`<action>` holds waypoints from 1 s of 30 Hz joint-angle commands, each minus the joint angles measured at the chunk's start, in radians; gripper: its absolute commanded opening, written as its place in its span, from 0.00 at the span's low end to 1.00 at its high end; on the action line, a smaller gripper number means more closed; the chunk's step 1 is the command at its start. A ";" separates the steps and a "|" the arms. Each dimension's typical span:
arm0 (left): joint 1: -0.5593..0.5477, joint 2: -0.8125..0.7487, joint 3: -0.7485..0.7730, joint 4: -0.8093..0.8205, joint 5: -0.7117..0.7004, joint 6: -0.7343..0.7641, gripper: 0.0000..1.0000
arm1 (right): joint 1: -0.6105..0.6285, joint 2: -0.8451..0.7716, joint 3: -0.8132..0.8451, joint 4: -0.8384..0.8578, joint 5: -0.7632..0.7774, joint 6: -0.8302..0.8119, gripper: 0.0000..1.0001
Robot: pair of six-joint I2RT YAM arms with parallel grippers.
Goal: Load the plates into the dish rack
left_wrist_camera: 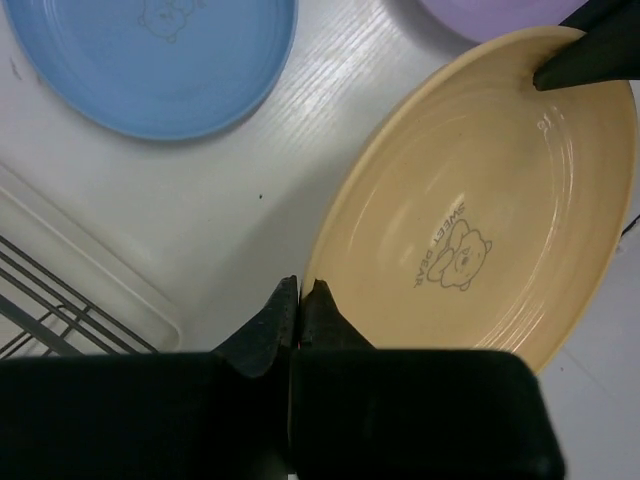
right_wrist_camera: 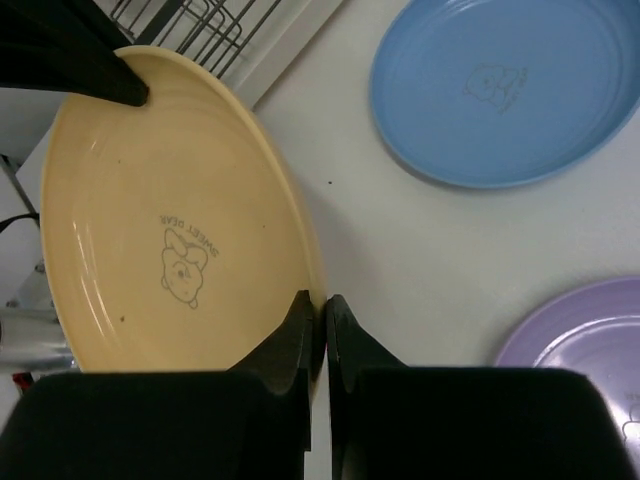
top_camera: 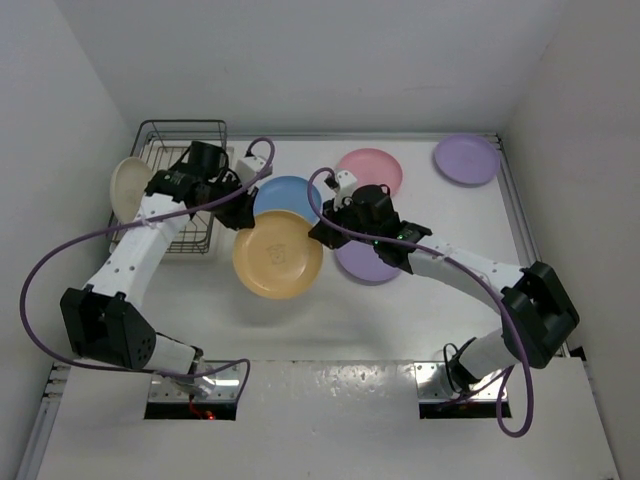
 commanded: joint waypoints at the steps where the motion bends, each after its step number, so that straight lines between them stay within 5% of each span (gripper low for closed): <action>1: 0.023 -0.048 0.014 0.030 -0.065 0.004 0.00 | 0.007 -0.028 0.034 0.062 -0.032 -0.002 0.00; 3: 0.023 -0.057 0.046 0.020 -0.115 0.004 0.00 | 0.007 -0.028 0.036 0.059 -0.001 0.002 0.25; 4: 0.023 -0.058 0.063 0.020 -0.155 -0.013 0.00 | 0.007 -0.026 0.042 0.055 0.008 0.010 0.62; 7: 0.045 -0.058 0.164 0.035 -0.403 -0.058 0.00 | -0.003 -0.031 0.060 -0.004 0.068 0.022 1.00; 12: 0.074 -0.058 0.286 0.184 -1.118 -0.134 0.00 | -0.015 -0.078 0.036 -0.041 0.215 0.027 1.00; 15: 0.094 -0.058 0.237 0.348 -1.427 -0.144 0.00 | -0.029 -0.116 -0.008 -0.036 0.263 0.036 1.00; 19: 0.123 -0.079 0.028 0.590 -1.494 -0.029 0.00 | -0.053 -0.166 -0.062 -0.028 0.276 0.050 1.00; 24: 0.132 -0.056 -0.168 1.078 -1.680 0.192 0.00 | -0.075 -0.190 -0.050 -0.093 0.270 0.039 1.00; 30: 0.143 -0.045 -0.190 1.148 -1.680 0.179 0.00 | -0.085 -0.199 -0.024 -0.146 0.272 0.036 1.00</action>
